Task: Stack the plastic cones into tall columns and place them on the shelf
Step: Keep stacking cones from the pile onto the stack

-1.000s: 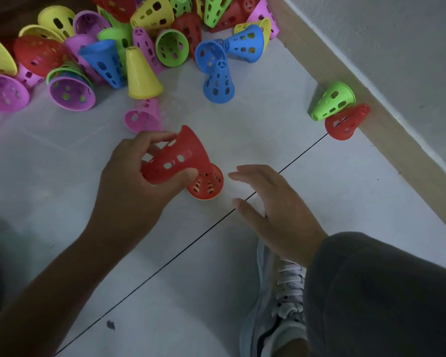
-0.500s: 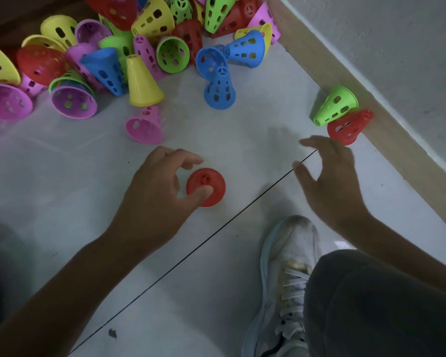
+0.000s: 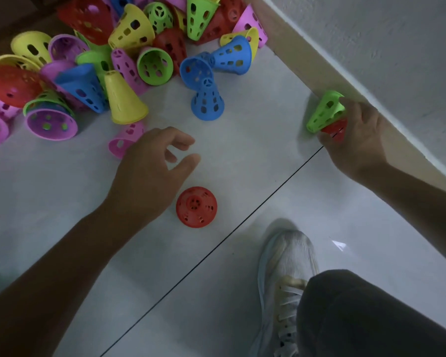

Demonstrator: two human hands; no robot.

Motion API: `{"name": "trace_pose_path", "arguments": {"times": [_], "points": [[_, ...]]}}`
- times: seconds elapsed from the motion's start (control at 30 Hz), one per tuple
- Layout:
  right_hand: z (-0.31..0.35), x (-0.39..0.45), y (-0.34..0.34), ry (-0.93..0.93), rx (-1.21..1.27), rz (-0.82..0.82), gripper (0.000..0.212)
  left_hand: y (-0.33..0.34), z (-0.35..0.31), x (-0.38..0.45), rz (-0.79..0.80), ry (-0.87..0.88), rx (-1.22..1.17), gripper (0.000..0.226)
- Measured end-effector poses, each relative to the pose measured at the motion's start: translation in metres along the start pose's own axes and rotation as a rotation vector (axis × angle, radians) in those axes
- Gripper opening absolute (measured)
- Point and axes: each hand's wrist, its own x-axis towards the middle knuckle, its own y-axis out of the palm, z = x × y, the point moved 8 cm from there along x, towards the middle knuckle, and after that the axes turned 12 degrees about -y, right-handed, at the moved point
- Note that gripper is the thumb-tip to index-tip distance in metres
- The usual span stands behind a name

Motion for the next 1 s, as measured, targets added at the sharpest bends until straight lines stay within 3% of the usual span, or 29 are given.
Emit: {"name": "trace_pose_path", "arguments": {"times": [0.13,0.33,0.53,0.73,0.87,1.0], "points": [[0.001,0.011,0.007,0.020,0.103,0.035,0.067,-0.009,0.007,0.022,-0.103,0.037,0.169,0.031],[0.022,0.017,0.017,-0.135,0.122,0.029,0.053,-0.024,0.021,0.048,-0.240,0.076,0.380,0.043],[0.055,0.009,0.032,-0.247,0.154,0.055,0.045,-0.020,0.056,0.057,-0.183,-0.057,0.492,0.057],[0.102,-0.011,0.031,-0.351,0.309,0.063,0.045,-0.023,0.085,0.044,-0.131,-0.166,0.354,0.049],[0.128,-0.029,0.029,-0.197,0.591,0.128,0.046,-0.018,0.093,0.031,-0.073,-0.209,0.268,0.050],[0.152,-0.052,0.024,0.069,1.101,0.301,0.042,-0.010,0.100,0.017,-0.015,-0.206,0.247,0.060]]}}
